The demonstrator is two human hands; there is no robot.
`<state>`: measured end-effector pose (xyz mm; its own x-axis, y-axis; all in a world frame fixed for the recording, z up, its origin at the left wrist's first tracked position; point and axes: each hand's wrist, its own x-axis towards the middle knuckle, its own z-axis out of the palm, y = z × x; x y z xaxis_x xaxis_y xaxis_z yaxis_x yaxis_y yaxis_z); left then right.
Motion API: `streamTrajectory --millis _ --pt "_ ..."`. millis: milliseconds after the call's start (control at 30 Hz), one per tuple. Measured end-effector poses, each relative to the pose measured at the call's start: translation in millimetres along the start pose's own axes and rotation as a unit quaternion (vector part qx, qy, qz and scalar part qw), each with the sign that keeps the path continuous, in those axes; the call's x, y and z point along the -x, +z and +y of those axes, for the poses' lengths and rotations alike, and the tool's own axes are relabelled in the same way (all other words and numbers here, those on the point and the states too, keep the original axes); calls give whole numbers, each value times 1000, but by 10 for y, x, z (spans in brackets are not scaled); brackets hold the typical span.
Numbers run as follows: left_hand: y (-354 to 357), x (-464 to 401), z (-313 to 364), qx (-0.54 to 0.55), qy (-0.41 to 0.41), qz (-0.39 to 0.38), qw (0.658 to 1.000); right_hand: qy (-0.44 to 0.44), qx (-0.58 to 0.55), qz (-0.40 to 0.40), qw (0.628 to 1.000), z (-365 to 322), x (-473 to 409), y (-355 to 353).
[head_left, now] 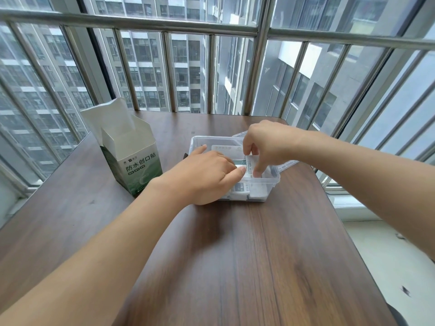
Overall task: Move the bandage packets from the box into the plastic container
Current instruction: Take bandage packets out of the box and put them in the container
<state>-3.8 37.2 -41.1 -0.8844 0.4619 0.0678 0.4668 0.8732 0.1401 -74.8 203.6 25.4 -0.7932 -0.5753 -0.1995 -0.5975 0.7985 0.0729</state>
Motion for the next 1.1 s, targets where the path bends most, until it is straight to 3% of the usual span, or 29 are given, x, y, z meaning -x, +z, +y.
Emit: streamTrajectory --millis 300,800,900,967,1033,1100 --pt "10 1 -7 6 -6 3 1000 -24 -56 54 997 89 91 10" --pt "-49 35 53 12 -28 -14 999 -18 -184 -92 979 331 117 -441" --pt "-79 50 55 81 -38 20 996 -20 -202 -46 978 396 194 -686" --pt "-151 91 101 209 -76 116 968 -20 -255 53 965 415 259 -810" --pt "-240 116 133 324 -127 218 912 -40 -311 133 940 355 296 -804" --pt "-362 124 114 428 -144 212 867 -70 -323 139 934 198 275 -689"
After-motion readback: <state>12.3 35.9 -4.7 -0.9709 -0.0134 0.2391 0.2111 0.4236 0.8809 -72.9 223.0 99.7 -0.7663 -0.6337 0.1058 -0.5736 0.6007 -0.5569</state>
